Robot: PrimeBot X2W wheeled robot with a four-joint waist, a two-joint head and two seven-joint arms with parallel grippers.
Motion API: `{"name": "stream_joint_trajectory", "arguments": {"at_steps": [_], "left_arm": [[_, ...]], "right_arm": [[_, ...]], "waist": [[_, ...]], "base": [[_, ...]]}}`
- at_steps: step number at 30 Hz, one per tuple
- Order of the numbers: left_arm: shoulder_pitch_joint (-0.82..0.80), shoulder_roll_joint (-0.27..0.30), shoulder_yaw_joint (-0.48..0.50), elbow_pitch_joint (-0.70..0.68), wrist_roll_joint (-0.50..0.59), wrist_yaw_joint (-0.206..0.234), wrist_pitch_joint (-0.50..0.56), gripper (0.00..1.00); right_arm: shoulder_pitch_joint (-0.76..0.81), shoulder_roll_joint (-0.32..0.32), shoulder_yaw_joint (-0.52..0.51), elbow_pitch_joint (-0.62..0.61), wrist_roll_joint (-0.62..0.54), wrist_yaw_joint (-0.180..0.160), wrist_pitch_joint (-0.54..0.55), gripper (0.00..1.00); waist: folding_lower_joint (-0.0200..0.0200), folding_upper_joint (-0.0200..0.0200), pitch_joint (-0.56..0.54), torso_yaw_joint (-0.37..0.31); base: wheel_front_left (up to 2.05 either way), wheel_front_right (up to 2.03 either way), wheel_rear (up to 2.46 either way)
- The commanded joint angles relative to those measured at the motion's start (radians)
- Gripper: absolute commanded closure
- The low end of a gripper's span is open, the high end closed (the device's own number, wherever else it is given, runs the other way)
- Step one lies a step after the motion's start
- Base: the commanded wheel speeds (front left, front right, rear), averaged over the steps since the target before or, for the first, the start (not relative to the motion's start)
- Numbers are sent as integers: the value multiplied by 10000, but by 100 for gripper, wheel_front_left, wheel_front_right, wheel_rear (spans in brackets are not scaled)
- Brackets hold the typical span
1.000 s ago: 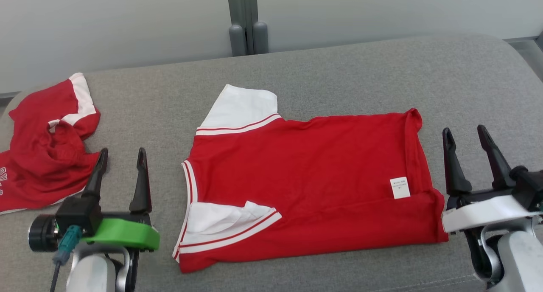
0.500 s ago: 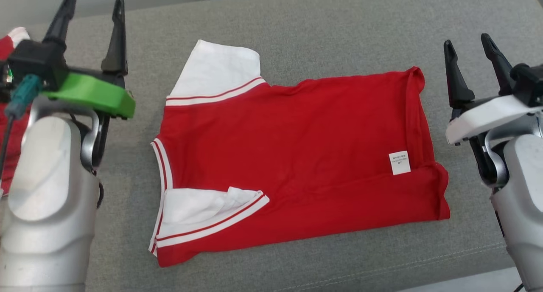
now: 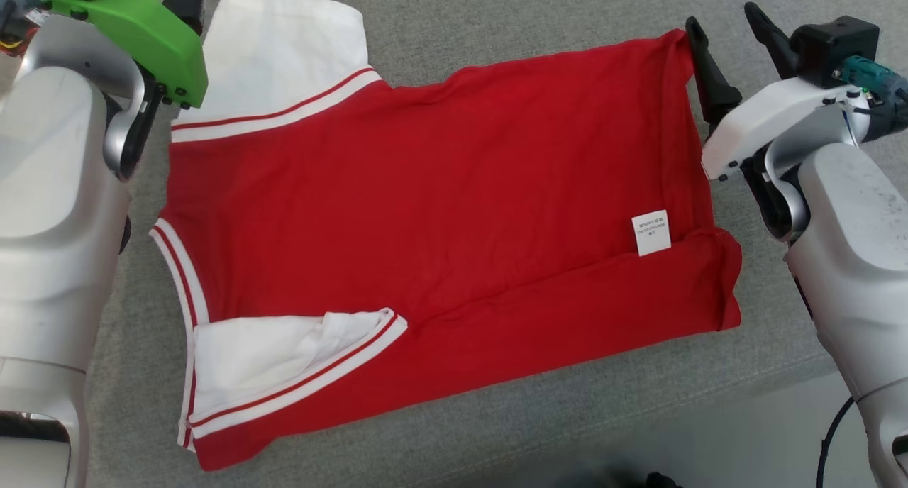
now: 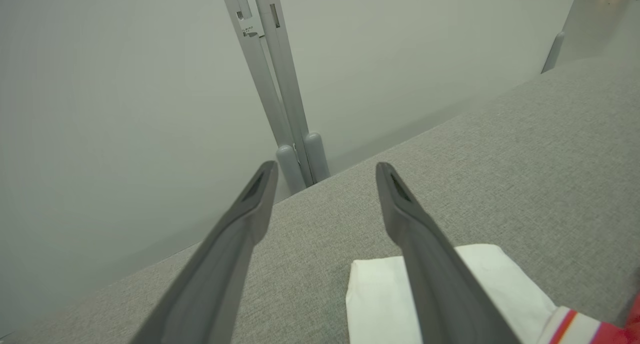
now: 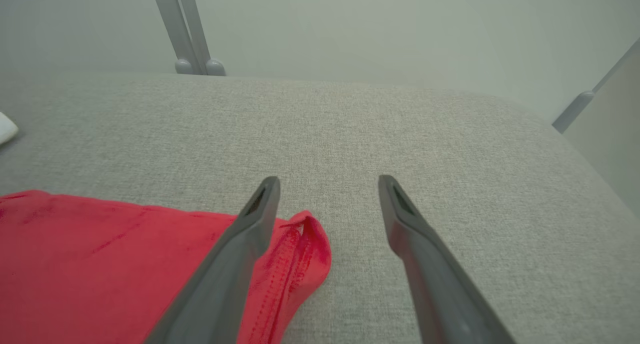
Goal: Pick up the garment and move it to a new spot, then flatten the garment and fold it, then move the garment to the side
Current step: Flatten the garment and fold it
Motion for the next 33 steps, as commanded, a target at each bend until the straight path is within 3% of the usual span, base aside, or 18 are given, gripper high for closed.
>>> {"name": "stream_joint_trajectory", "arguments": {"at_steps": [1,10,20,33], "left_arm": [[-324,176,-201,247,-222,-18,96,0],[-1349,487,-1583,1846,-1174,-17,666,0],[-1605,797,-2345,3162,-1645,1,836,0],[-1405,484,-3463,2447,-3113,-1,1670,0]], "right_arm": [[-281,102,158,219,100,-16,38,0],[-1201,494,1309,1220,934,-18,-225,0],[-1591,394,2327,1573,1769,-18,-727,0],[-1822,36,3087,2037,2462,-16,-931,0]], "waist": [[-1,-1,801,-574],[-1,-1,1432,-948],[-1,-1,1520,-970],[-1,-1,1157,-539]], "base": [[0,0,0],[0,0,0],[0,0,0],[0,0,0]]}}
